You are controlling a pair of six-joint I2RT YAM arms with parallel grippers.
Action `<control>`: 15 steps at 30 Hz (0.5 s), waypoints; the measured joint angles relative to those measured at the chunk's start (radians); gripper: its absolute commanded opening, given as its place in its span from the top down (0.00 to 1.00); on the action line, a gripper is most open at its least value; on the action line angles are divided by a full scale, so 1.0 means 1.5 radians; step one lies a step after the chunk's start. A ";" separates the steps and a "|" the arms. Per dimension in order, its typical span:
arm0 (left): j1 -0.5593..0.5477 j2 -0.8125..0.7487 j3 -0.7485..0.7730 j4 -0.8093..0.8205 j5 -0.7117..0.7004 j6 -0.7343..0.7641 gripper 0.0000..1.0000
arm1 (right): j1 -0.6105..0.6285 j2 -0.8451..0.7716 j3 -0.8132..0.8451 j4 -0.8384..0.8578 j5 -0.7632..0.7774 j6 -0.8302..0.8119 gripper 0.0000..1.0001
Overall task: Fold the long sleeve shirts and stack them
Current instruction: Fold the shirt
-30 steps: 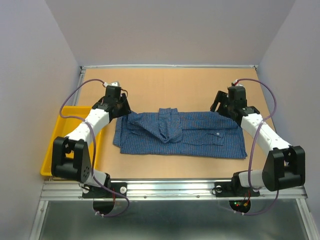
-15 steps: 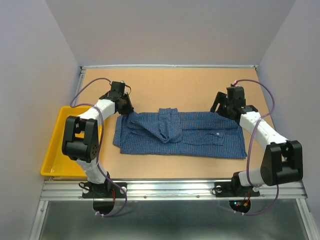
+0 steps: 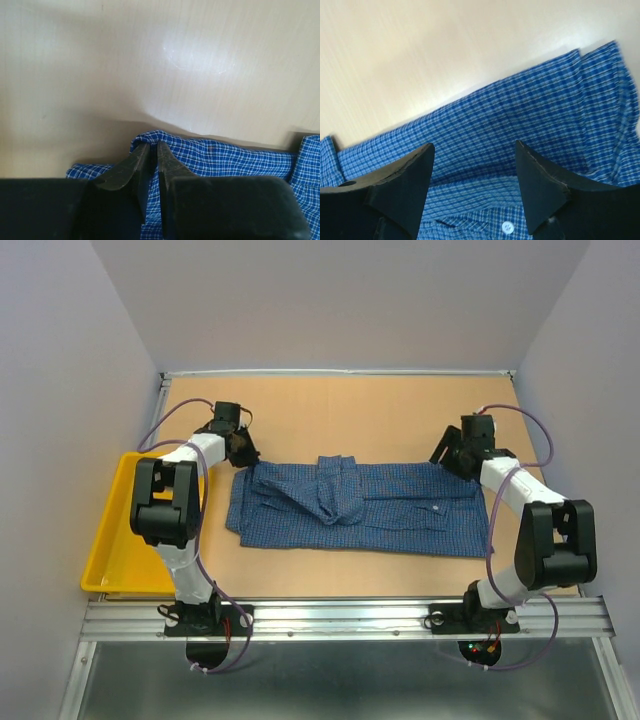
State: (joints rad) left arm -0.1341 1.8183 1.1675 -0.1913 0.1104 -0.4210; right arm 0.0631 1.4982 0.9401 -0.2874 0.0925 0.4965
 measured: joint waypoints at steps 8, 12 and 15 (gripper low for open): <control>0.041 0.021 -0.003 0.036 0.042 -0.007 0.83 | -0.039 -0.013 -0.058 0.034 0.001 0.010 0.35; 0.044 0.021 -0.015 0.049 0.056 -0.013 0.79 | -0.039 -0.050 -0.069 0.003 -0.014 -0.001 0.35; 0.044 0.021 -0.017 0.050 0.076 -0.014 0.72 | -0.036 -0.080 -0.068 -0.010 -0.040 -0.022 0.34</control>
State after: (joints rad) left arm -0.0681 1.8496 1.1427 -0.1162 0.2237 -0.4419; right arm 0.0090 1.3785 0.8387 -0.3031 0.0319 0.4633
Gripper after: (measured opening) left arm 0.221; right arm 0.655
